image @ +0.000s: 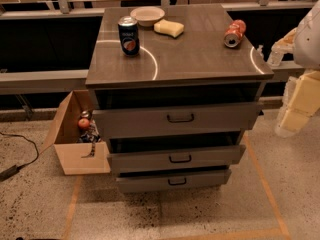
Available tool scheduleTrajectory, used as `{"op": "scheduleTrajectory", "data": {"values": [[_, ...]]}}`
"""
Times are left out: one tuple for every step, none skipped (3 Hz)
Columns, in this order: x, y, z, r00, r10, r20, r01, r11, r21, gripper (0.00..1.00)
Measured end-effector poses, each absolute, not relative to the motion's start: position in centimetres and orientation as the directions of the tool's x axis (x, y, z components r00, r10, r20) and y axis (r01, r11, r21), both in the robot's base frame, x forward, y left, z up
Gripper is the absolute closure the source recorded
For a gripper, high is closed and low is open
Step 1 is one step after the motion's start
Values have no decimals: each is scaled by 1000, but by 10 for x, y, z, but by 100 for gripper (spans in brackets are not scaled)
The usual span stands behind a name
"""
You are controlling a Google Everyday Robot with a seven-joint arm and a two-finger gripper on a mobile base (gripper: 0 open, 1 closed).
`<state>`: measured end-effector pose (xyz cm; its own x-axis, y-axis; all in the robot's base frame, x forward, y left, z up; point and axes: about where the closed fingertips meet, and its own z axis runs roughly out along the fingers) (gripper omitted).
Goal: Open bottom drawer
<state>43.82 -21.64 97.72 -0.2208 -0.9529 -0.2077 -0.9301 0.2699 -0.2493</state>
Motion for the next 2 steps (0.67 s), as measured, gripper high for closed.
{"op": "scheduleTrajectory", "data": {"values": [[438,-216,977,-221,-953,-208,-930,270,-249,0],[434,-212,955,-195,-958,-211,-936,246,-252,0]]}}
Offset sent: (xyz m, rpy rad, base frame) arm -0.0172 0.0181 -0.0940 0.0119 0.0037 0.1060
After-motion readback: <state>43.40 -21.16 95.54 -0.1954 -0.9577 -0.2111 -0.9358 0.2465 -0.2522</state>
